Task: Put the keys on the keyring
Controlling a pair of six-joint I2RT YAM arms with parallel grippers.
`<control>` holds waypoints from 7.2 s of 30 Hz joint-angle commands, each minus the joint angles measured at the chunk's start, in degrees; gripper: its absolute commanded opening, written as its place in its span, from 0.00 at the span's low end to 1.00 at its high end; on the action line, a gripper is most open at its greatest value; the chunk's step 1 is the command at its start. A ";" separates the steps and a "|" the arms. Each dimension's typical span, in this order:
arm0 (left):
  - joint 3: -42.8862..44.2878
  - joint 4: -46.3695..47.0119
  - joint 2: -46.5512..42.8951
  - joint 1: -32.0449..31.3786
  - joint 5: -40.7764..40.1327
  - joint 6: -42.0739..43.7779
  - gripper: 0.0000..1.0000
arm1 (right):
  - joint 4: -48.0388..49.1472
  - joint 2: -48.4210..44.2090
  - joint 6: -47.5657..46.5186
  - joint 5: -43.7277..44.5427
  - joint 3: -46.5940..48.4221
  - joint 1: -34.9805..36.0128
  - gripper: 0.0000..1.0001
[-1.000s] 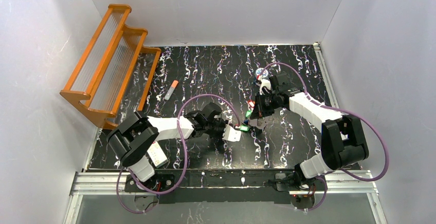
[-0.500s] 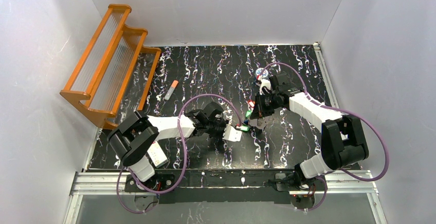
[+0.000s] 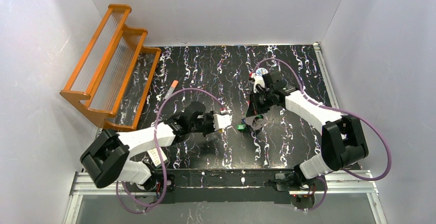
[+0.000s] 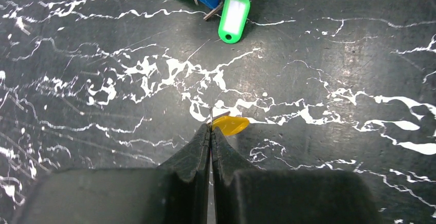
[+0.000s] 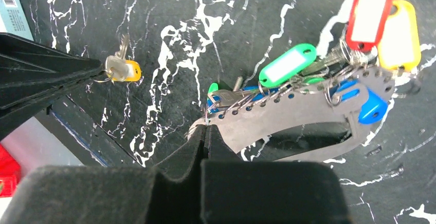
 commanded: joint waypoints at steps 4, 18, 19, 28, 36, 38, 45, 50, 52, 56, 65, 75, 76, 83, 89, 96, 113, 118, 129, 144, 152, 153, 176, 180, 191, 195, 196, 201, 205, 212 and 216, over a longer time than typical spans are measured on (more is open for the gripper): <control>-5.81 2.46 -14.14 0.51 -4.08 -11.92 0.00 | -0.35 -3.75 -3.49 7.20 5.27 8.62 0.01; -7.95 -1.96 -25.36 0.68 -7.47 -13.65 0.00 | 28.85 -18.24 -24.28 6.57 -5.69 14.61 0.01; -7.86 -1.80 -25.24 0.67 -7.40 -13.73 0.00 | 31.85 -19.30 -27.50 5.03 -7.69 14.56 0.01; -6.83 -3.77 -25.33 0.71 -7.09 -14.14 0.00 | 32.54 -17.33 -34.61 -4.33 -11.46 14.57 0.01; -7.00 -5.34 -25.92 0.69 -5.56 -14.41 0.00 | 34.02 -16.59 -35.17 -14.20 -16.72 14.60 0.01; -7.09 -5.45 -25.83 0.69 -4.67 -14.58 0.00 | 34.58 -15.96 -33.61 -16.49 -18.08 14.62 0.01; -7.40 -5.75 -24.82 0.67 -1.86 -14.60 0.00 | 40.95 -12.72 -20.33 -23.11 -21.99 14.72 0.01; -7.14 -5.87 -25.11 0.70 -1.08 -14.20 0.00 | 46.86 -9.70 -7.79 -24.93 -23.48 14.76 0.01; -7.10 -6.17 -25.36 0.64 0.16 -14.11 0.00 | 47.53 -7.51 -4.50 -25.51 -23.44 14.74 0.01; -6.75 -7.79 -25.92 0.60 1.53 -14.86 0.00 | 49.59 -5.28 -0.21 -25.18 -24.18 14.73 0.01; -4.74 -15.66 -29.29 0.57 0.85 -17.88 0.00 | 51.38 -5.88 0.41 -23.22 -25.00 14.73 0.01; -3.88 -17.84 -28.46 -0.49 2.19 -23.68 0.00 | 52.54 -6.72 -0.23 -23.71 -25.64 14.73 0.01; -3.93 -17.72 -28.34 -0.73 2.19 -24.19 0.00 | 52.67 -6.62 -0.20 -23.76 -25.64 14.73 0.01; -4.21 -15.86 -26.95 -3.11 1.38 -27.64 0.00 | 54.27 -5.82 2.39 -23.36 -24.82 14.73 0.01; -4.20 -15.23 -26.18 -4.69 -1.33 -28.40 0.00 | 42.74 -1.71 6.38 -18.95 -17.39 15.01 0.01; -3.14 -16.42 -24.54 -4.85 -5.71 -29.87 0.00 | 36.32 -0.26 6.07 -17.21 -13.26 16.15 0.01; -2.19 -18.31 -22.84 -4.90 -7.35 -31.95 0.00 | 28.62 -1.00 -1.87 -10.91 -9.74 21.26 0.01; -3.85 -17.03 -25.42 -4.90 -6.24 -31.69 0.00 | 38.15 -8.18 -10.37 -11.29 -17.74 22.57 0.01; -6.52 -13.82 -30.45 -5.07 -2.61 -30.36 0.00 | 47.23 -22.10 -31.08 -11.88 -29.98 23.58 0.01; -6.17 -13.72 -28.99 -5.17 -1.78 -31.90 0.00 | 45.77 -20.72 -27.93 -9.38 -28.28 24.31 0.01; -5.35 -13.49 -24.68 -5.25 -2.50 -36.25 0.00 | 42.42 -14.80 -21.01 -3.31 -22.97 25.51 0.01; -5.18 -13.50 -23.96 -5.25 -2.35 -36.81 0.00 | 42.39 -14.79 -21.35 -2.84 -22.85 25.76 0.01; -5.03 -6.07 -17.61 -5.60 -2.45 -39.95 0.00 | 43.23 -14.99 -23.73 -2.71 -22.95 28.22 0.01; -5.15 -6.07 -16.87 -5.64 -3.33 -41.20 0.00 | 43.11 -15.42 -23.82 -2.52 -23.28 28.31 0.01; -8.19 -7.30 -19.50 -5.60 -6.66 -42.84 0.00 | 43.69 -15.74 -23.92 -2.60 -23.57 28.42 0.01; -8.70 -7.88 -18.93 -5.63 -6.86 -42.78 0.00 | 44.01 -15.75 -23.75 -2.61 -23.58 28.38 0.01; -8.78 -7.99 -18.77 -5.60 -6.98 -42.76 0.00 | 44.01 -15.83 -23.74 -2.60 -23.52 28.42 0.01; -9.49 -8.09 -18.71 -5.60 -7.83 -42.76 0.00 | 44.45 -16.24 -23.65 -2.64 -23.79 28.44 0.01; -9.81 -8.09 -18.71 -5.61 -8.20 -42.85 0.00 | 44.58 -16.35 -23.65 -2.70 -23.92 28.40 0.01; -10.23 -7.28 -19.70 -5.60 -7.35 -42.42 0.00 | 46.48 -16.87 -22.37 -3.04 -24.65 28.43 0.01; -10.64 -5.92 -21.95 -5.65 -5.70 -42.23 0.00 | 46.56 -17.04 -21.99 -2.53 -24.84 28.44 0.01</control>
